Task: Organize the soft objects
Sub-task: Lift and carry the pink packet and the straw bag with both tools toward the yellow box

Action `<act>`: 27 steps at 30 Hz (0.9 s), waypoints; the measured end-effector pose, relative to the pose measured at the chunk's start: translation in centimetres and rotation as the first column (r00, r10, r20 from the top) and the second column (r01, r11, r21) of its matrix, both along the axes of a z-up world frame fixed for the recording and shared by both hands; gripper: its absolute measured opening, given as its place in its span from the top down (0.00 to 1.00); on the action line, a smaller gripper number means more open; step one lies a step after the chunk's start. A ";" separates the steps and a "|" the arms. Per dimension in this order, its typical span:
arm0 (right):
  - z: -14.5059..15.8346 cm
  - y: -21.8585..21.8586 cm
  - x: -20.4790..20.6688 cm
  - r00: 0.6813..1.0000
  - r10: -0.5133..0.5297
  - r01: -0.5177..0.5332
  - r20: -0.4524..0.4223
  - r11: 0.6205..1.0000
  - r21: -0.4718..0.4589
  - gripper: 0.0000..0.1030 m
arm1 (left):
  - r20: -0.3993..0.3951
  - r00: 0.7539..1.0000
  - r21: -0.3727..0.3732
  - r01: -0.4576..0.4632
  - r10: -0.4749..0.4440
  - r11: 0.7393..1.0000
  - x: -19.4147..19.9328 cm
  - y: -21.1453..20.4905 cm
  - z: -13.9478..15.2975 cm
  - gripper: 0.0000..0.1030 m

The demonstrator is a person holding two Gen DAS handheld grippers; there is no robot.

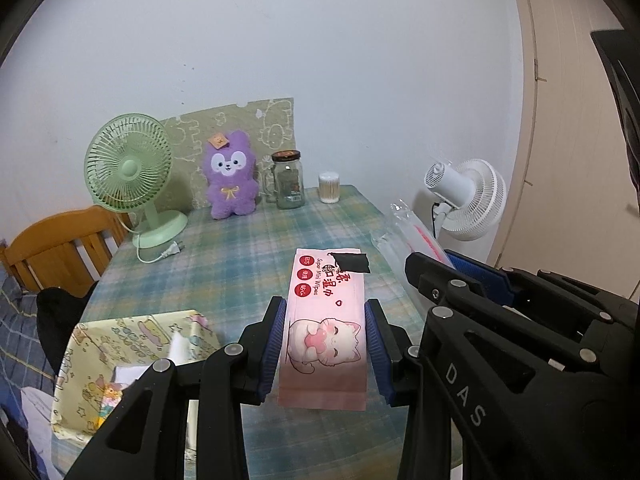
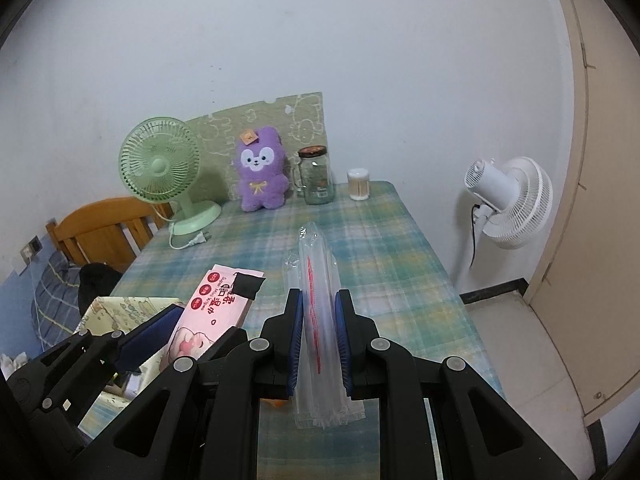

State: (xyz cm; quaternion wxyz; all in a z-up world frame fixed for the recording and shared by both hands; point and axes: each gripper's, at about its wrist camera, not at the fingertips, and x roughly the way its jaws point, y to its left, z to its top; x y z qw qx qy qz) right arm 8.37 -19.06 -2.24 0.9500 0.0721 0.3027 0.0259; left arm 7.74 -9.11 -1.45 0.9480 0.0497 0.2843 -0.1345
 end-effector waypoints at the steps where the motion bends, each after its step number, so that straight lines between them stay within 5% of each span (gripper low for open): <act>1: 0.1 0.3 0.1 1.000 0.004 -0.004 0.003 1.000 0.000 0.81 | 0.003 1.000 0.001 -0.006 0.006 1.000 0.0 0.3 0.1 0.61; 27: -0.3 9.5 2.2 0.988 0.156 -0.156 -0.004 0.987 0.033 0.81 | -0.027 0.994 0.003 -0.103 0.103 0.995 0.7 9.5 -0.4 0.60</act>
